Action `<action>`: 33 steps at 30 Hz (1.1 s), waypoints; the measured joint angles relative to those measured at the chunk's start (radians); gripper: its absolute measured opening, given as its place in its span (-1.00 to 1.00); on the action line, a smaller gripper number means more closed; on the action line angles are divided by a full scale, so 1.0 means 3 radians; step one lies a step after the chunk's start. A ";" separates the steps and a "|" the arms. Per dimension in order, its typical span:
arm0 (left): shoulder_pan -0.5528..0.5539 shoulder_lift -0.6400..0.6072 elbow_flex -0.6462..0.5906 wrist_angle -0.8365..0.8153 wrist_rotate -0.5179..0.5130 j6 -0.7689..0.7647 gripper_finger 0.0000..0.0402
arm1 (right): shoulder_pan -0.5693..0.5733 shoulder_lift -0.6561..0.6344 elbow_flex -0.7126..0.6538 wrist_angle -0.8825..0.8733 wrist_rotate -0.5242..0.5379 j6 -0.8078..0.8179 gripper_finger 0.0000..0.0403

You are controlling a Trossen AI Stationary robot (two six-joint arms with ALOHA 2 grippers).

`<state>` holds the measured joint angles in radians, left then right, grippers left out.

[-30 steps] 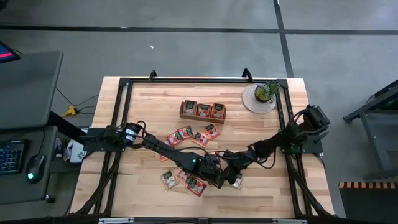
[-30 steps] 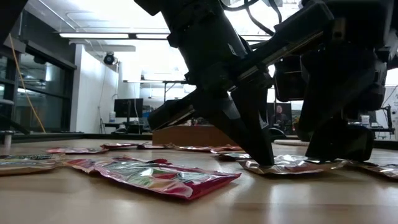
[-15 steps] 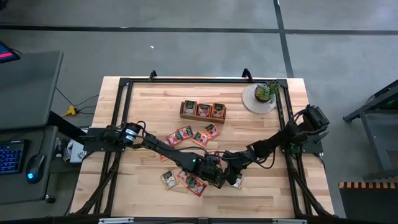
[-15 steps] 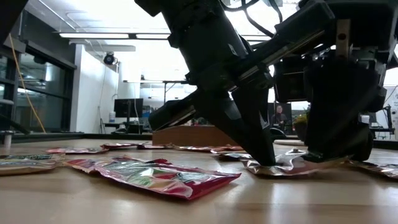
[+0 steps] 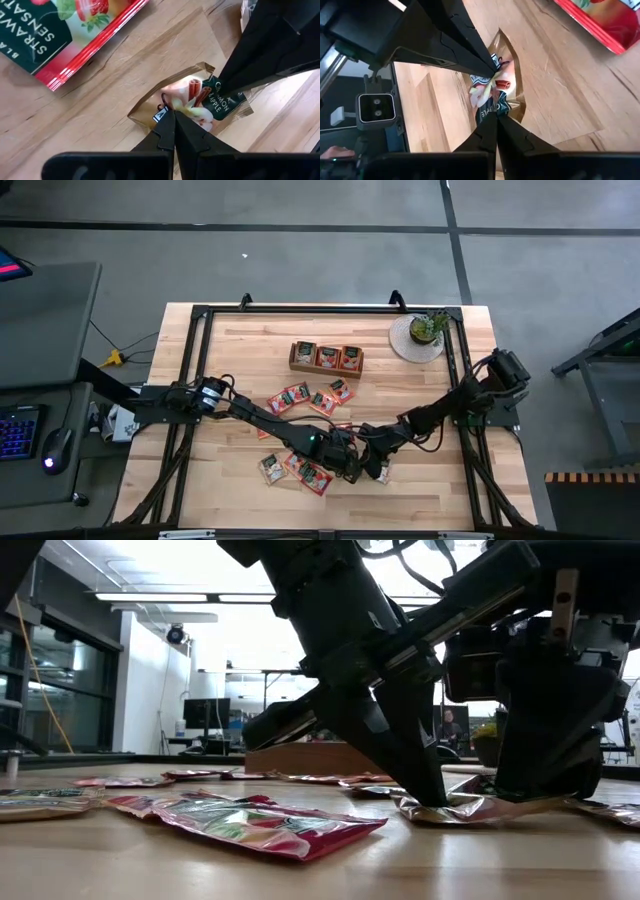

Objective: Pick & Place Tea
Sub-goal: Put the brown tea bag into the left section of the wooden organizer

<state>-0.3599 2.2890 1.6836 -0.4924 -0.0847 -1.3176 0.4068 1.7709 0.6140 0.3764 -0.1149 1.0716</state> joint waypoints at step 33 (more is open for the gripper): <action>0.0065 -0.0597 -0.0015 -0.0848 -0.0140 0.0832 -0.35 | 0.0130 -0.0151 -0.0005 -0.0245 0.0134 -0.0283 -1.00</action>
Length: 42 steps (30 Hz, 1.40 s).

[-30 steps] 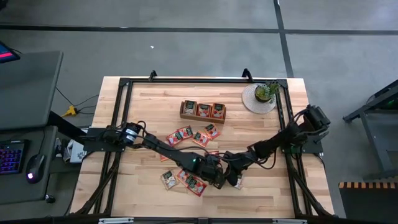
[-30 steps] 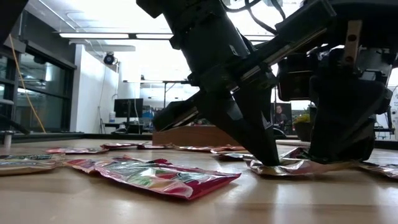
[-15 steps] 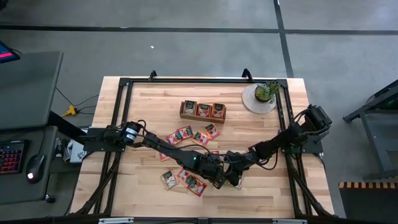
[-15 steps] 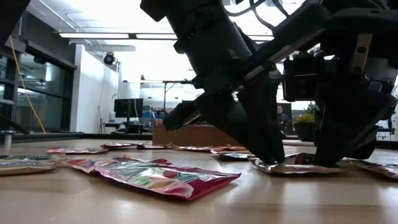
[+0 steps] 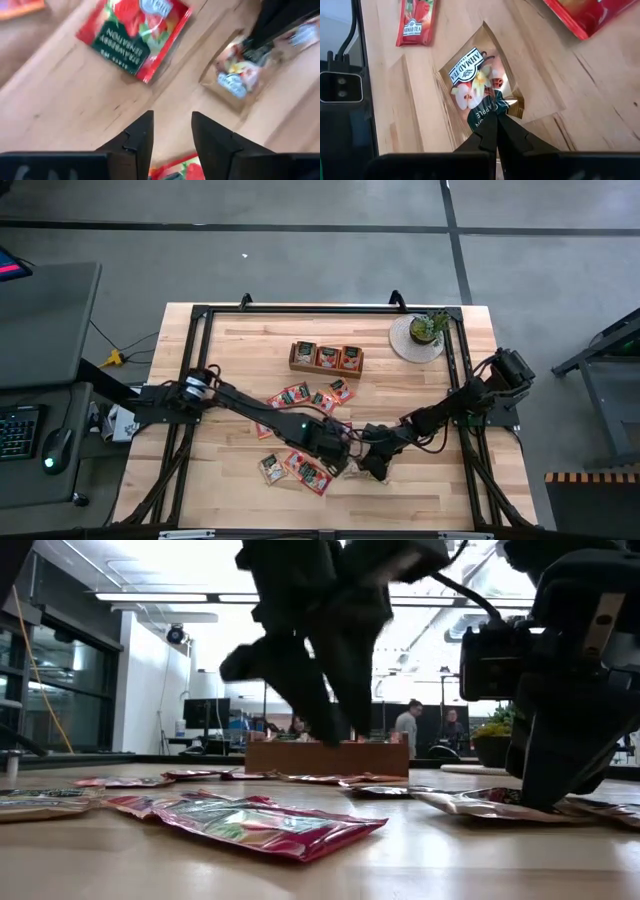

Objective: Pick & Place Tea
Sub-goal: Put the brown tea bag into the left section of the wooden organizer

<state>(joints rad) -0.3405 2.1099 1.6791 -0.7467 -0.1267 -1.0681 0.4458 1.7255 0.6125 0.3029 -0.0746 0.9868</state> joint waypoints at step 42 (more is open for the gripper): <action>0.0603 -0.3337 -0.2242 0.0724 -0.1010 0.1070 -0.35 | -0.1920 -0.1611 0.1281 -0.2648 -0.0035 -0.2225 -1.00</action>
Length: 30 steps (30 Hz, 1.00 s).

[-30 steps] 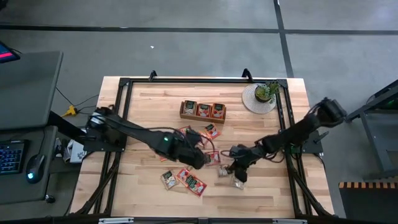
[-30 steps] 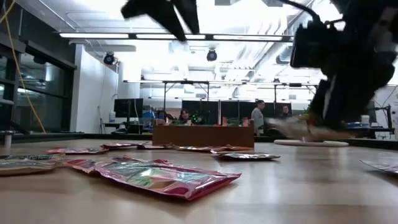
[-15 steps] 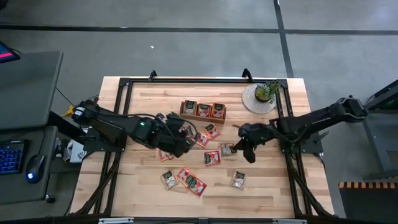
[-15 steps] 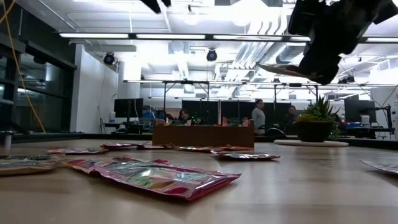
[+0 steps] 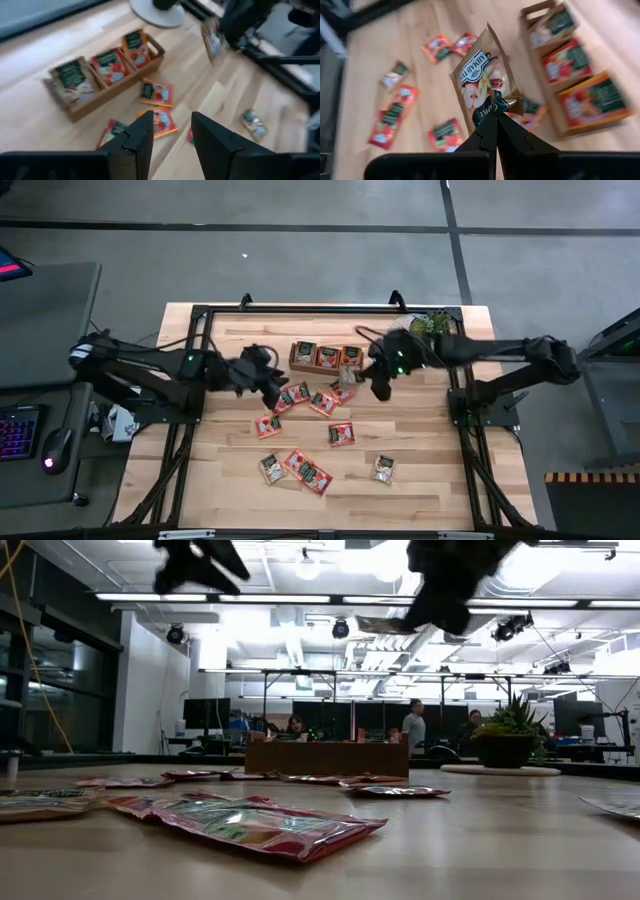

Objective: Pick & Place Tea
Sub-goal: Put the brown tea bag into the left section of the wooden organizer

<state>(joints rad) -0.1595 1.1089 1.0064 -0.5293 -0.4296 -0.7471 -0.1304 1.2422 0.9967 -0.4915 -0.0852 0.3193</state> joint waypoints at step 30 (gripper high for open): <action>0.1609 0.0181 -0.0610 0.1685 0.2668 0.0311 -0.35 | 0.0400 0.1881 0.2804 -0.2718 0.1482 -0.2589 -1.00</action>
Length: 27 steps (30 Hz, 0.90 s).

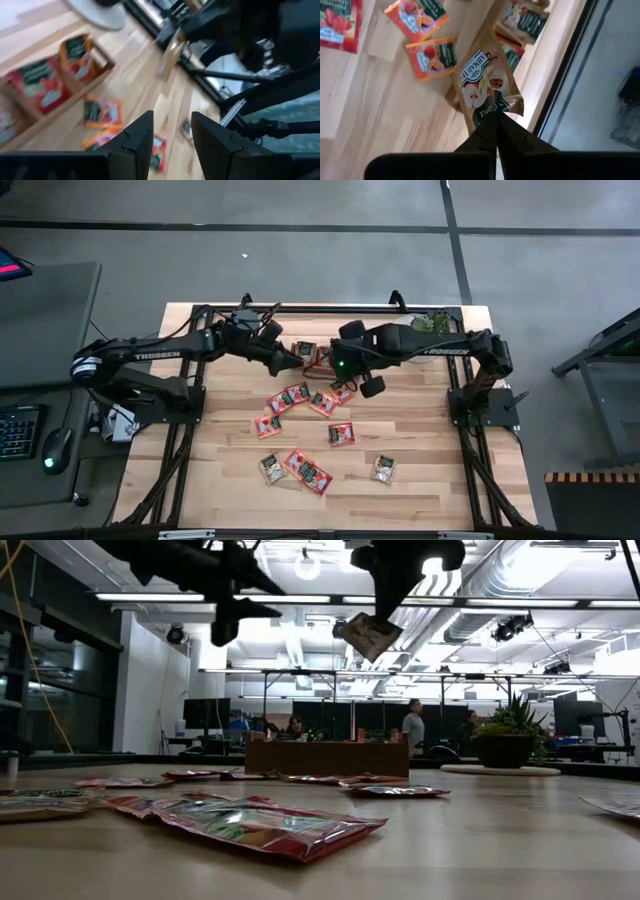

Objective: Pick & Place Tea
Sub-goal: Put the brown tea bag into the left section of the wooden organizer

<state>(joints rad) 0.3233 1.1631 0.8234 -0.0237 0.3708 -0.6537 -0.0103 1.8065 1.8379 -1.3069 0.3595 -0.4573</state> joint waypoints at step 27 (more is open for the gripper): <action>-0.0011 0.1271 0.1105 0.0251 0.0753 0.0364 -0.34 | -0.0019 0.0009 -0.0116 0.0209 -0.0110 0.0298 -1.00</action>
<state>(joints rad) 0.3199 1.5445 1.1550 0.0517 0.5968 -0.5445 -0.0161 1.8091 1.8030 -1.2444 0.3264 -0.3679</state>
